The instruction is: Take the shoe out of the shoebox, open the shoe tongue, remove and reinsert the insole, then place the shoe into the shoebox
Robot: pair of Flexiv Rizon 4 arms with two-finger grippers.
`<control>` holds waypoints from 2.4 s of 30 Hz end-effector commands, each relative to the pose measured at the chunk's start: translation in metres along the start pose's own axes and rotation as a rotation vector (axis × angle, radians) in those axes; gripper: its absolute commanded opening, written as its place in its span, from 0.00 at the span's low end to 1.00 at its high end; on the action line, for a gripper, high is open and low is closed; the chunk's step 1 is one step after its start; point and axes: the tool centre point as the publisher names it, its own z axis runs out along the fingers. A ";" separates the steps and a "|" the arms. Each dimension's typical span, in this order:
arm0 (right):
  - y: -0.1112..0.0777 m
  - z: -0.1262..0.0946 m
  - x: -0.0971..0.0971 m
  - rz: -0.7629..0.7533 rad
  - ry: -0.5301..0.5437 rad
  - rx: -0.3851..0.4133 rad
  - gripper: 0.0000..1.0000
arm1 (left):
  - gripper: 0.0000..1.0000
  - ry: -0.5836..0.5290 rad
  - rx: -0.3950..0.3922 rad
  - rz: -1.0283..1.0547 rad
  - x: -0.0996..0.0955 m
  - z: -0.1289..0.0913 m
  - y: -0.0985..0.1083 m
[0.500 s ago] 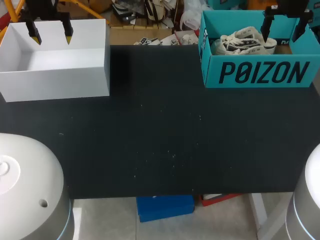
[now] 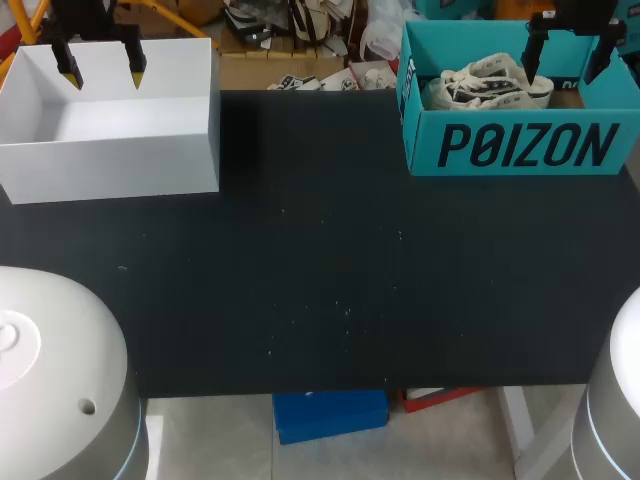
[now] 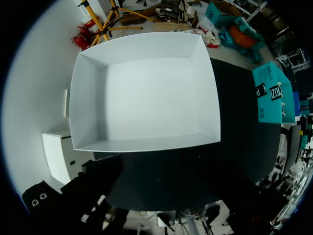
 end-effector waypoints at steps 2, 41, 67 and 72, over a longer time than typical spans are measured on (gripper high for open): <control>0.000 0.000 0.000 0.000 0.000 0.001 1.00 | 1.00 -0.002 -0.001 -0.001 0.000 -0.001 0.001; -0.013 -0.010 0.017 -0.908 -0.042 0.011 1.00 | 1.00 -0.002 -0.001 -0.001 0.000 -0.001 0.001; 0.052 0.013 0.032 -1.408 -0.084 0.048 0.81 | 1.00 -0.002 -0.001 -0.001 0.000 -0.001 0.001; 0.078 0.028 0.029 -1.396 -0.089 0.038 0.50 | 1.00 -0.002 -0.001 -0.001 0.000 -0.001 0.001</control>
